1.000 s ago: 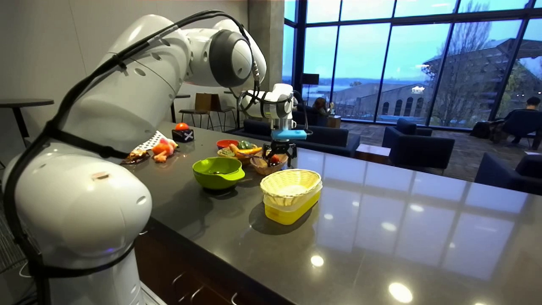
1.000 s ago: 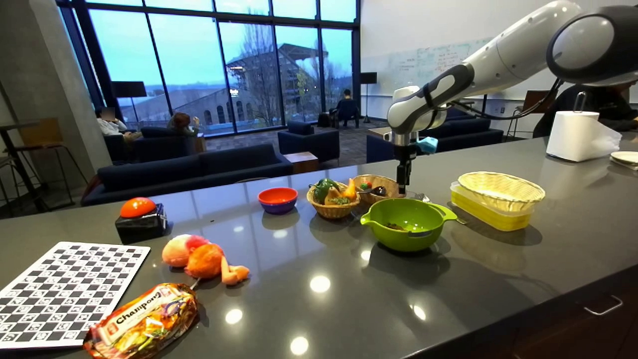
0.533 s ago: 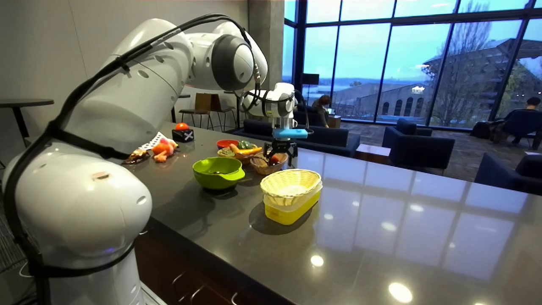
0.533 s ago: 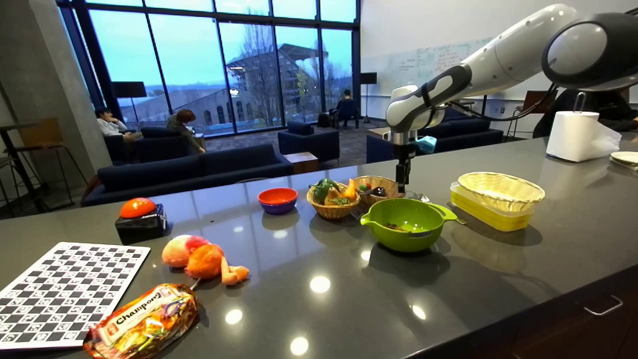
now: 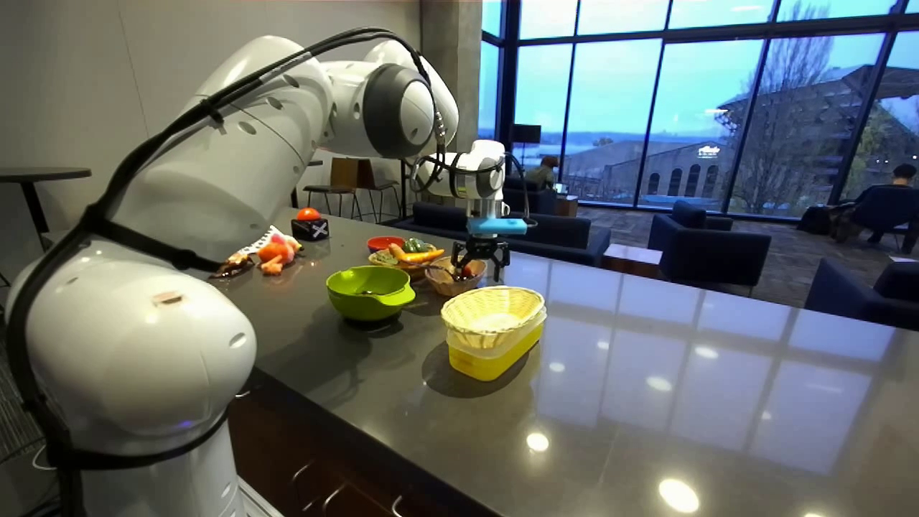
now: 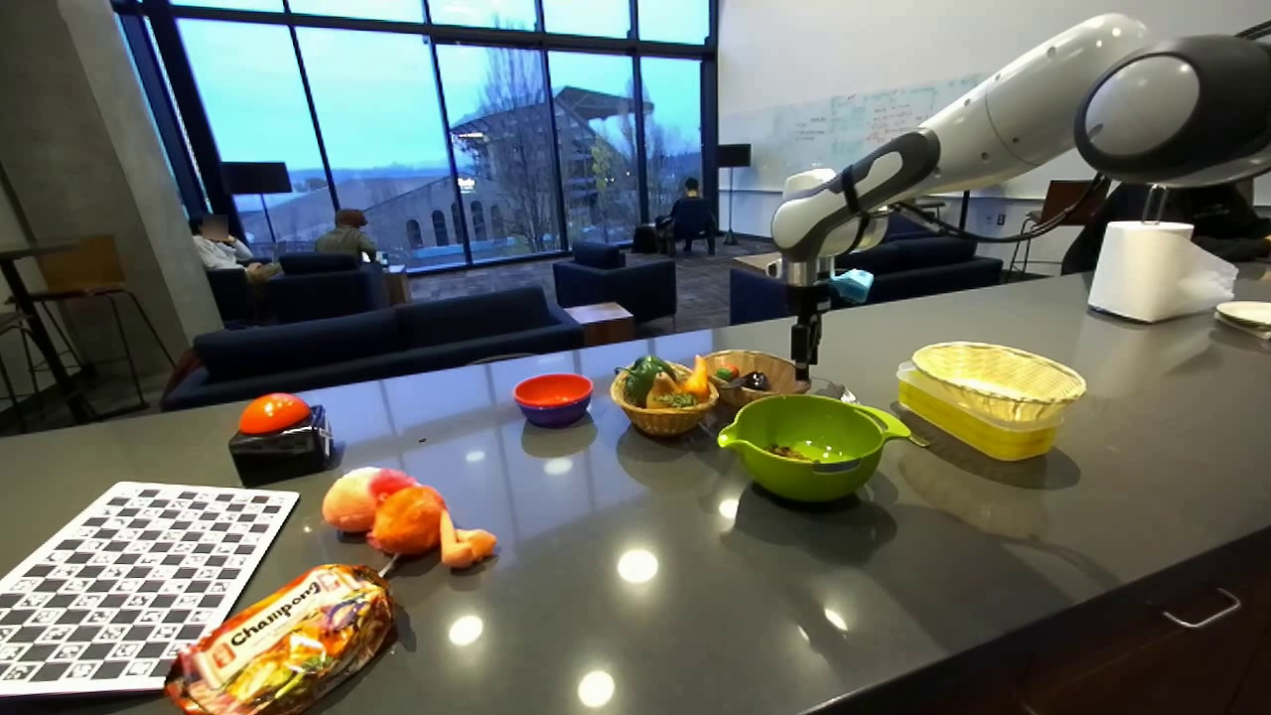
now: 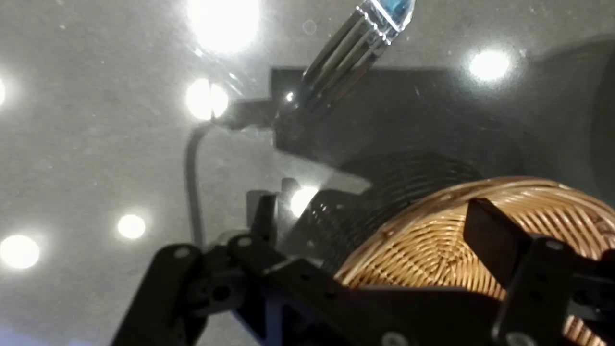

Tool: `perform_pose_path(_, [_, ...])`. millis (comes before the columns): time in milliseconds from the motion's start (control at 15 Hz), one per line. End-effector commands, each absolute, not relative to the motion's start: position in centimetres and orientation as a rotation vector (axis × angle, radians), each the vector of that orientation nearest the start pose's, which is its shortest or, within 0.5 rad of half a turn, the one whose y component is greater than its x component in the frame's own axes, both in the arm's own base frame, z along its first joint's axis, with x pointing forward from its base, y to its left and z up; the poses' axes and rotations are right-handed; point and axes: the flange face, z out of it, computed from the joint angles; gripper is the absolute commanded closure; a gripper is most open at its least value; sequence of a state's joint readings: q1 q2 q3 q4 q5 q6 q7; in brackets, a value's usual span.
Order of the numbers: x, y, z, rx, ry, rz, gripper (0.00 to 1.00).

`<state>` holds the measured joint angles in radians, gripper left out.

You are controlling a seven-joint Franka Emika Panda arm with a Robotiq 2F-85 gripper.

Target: Put the weaved basket on the yellow box

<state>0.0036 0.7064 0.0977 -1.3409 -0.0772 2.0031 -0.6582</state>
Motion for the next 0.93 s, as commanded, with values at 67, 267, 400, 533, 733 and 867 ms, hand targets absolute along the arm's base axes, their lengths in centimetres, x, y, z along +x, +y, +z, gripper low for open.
perform_pose_path(67, [72.9, 5.4, 31.0, -2.904, -1.180, 0.059, 0.00])
perform_pose_path(267, [72.9, 5.5, 31.0, -2.902, -1.181, 0.060, 0.00])
perform_pose_path(400, [72.9, 5.5, 30.9, -2.902, -1.181, 0.061, 0.00])
perform_pose_path(533, [72.9, 5.5, 30.9, -2.902, -1.181, 0.061, 0.00])
perform_pose_path(733, [73.3, 7.0, 30.8, -2.851, -1.224, -0.002, 0.00])
perform_pose_path(867, [73.6, 8.9, 31.2, -2.800, -1.287, -0.083, 0.00])
